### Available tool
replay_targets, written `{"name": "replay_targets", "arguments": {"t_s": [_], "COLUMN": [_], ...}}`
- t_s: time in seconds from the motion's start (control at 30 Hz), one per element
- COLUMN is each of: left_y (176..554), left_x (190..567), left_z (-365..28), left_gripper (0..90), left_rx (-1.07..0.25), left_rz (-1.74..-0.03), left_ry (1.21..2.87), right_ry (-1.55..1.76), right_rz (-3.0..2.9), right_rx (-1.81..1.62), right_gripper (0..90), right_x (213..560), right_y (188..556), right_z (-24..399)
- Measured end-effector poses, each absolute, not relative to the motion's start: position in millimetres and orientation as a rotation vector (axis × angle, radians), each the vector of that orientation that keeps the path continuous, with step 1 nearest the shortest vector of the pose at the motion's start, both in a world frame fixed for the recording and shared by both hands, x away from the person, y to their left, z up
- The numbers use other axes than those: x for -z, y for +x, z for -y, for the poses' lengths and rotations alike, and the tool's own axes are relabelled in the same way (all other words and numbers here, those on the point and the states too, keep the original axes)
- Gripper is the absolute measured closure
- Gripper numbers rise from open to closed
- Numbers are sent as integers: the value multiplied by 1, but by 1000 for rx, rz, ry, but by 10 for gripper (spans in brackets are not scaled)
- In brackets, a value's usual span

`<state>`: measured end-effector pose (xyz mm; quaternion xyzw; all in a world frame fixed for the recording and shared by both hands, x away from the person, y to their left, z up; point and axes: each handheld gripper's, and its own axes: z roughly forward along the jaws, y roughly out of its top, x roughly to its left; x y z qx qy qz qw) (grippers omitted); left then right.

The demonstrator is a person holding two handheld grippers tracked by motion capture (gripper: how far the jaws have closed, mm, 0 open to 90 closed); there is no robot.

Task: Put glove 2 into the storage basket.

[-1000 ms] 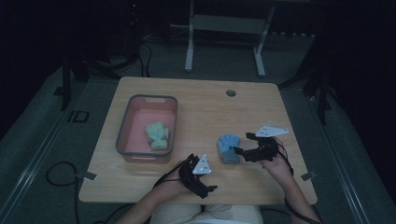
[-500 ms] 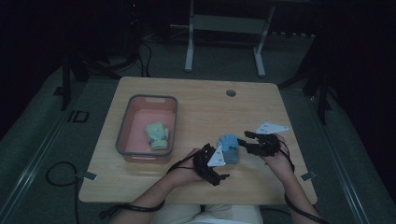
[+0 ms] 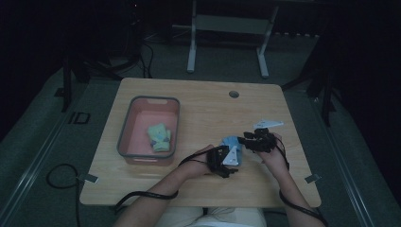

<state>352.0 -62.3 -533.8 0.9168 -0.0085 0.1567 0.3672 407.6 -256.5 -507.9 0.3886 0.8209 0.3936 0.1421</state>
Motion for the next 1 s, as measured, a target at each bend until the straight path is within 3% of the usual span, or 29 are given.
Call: {"name": "replay_targets", "arguments": {"t_s": [0.2,0.4,0.63,0.7,0.87,1.0], "left_y": [359,366,369,370,373,373], "left_x": [546,547,545,545,545,544], "left_z": [69,68,67,66,64,63], "left_gripper": [426,633,710,723,734,741], "left_rx": [-441,-441,-407,-391,-365,-343], "left_rz": [47,15,18,15,-2,-17], "left_ry": [2414,2413,2420,2418,2418,2415], "right_ry": [1200,1294,1361,1330,1283,1292], "right_rz": [-2375,-2399,-2424,-2455,-2501,-2512], "right_rx": [-1104,-1049,-1011,-979,-979,-1003], "right_gripper": [468,413,396,524,691,759], "right_x": [521,536,543,542,541,542], "right_y": [422,424,422,419,418,416], "right_z": [250,251,249,245,237,234]}}
